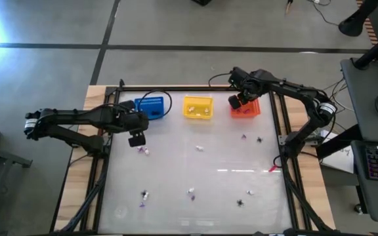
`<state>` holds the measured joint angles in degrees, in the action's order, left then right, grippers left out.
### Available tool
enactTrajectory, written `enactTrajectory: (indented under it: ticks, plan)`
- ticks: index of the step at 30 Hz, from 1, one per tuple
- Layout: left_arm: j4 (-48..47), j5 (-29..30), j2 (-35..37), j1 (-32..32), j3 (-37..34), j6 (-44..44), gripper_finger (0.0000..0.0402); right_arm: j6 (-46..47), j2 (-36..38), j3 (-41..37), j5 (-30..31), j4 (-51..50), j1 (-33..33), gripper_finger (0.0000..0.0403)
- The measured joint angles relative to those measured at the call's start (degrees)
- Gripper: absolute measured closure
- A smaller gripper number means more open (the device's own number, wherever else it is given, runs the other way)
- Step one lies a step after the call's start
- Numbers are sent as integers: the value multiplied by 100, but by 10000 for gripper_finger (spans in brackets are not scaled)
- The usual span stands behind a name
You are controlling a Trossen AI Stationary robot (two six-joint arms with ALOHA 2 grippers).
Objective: Sort Halloween decoration
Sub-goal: Put the purple hat toy into the orange bin, then put the white skeleton toy into the yellow bin
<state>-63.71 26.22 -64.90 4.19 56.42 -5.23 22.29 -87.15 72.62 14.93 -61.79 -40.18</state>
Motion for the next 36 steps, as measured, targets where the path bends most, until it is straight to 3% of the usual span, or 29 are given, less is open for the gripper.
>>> enactTrajectory:
  ticks: [3, 9, 13, 23, 31, 36]
  plan:
    - [-34, -583, 1, 2, 2, -188, 320, -149, 0, 0, 7, 3, 0, 303]
    - [-111, -2425, 6, -30, 2, -1131, 316, -283, 0, 9, 7, 54, 0, 301]
    - [-145, -2985, 3, -162, 2, -1709, 296, -353, 2, 20, 10, 87, 0, 300]
    - [-238, -3025, -63, -990, 2, -3406, 283, -264, 13, 20, -1, 54, 2, 302]
    - [-11, -2415, -63, -2148, 2, -5012, 290, 162, 17, 309, -36, -423, 81, 299]
    - [412, -2355, -192, -2932, 2, -5625, 290, 373, 20, 431, -45, -540, 151, 299]
